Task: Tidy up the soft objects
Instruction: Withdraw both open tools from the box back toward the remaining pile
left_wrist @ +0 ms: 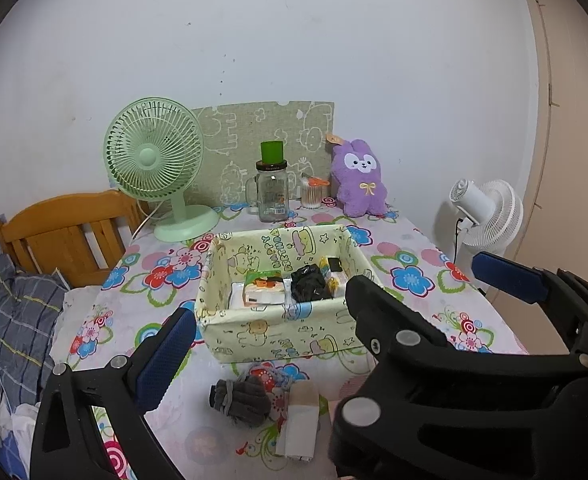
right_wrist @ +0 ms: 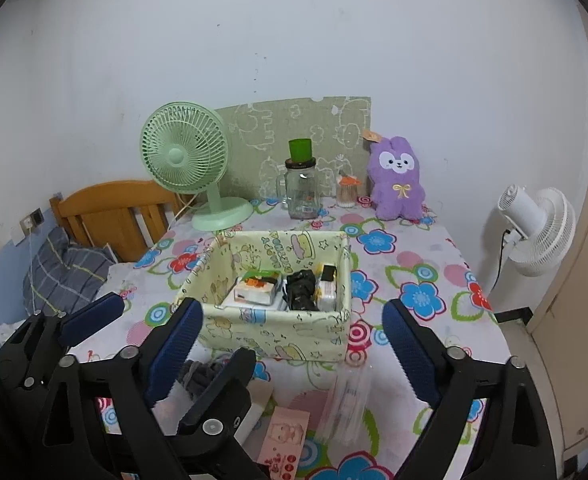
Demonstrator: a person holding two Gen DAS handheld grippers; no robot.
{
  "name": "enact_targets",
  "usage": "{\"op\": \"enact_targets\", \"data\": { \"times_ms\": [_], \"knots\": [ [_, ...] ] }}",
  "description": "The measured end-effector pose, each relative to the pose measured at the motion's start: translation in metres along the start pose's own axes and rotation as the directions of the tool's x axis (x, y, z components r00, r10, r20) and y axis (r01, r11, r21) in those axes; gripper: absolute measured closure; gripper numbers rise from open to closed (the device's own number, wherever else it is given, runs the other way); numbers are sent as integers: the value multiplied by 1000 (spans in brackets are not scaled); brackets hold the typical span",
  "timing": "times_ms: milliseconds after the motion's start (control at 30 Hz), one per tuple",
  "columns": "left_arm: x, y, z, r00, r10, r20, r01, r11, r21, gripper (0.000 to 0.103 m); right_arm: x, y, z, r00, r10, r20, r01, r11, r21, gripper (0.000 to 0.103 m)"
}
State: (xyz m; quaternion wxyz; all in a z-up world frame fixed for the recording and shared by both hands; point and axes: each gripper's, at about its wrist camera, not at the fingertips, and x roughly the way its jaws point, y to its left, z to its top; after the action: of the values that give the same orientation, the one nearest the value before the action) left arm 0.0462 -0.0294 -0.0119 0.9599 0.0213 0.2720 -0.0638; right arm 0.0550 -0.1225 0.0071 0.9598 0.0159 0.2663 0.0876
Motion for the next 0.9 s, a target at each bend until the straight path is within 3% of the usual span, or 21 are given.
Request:
{"op": "enact_targets", "data": {
  "times_ms": [900],
  "knots": [
    [25, 0, -70, 998, 11, -61, -15, 998, -67, 0, 26, -6, -71, 999, -7, -38, 8, 1000, 27, 4]
  ]
}}
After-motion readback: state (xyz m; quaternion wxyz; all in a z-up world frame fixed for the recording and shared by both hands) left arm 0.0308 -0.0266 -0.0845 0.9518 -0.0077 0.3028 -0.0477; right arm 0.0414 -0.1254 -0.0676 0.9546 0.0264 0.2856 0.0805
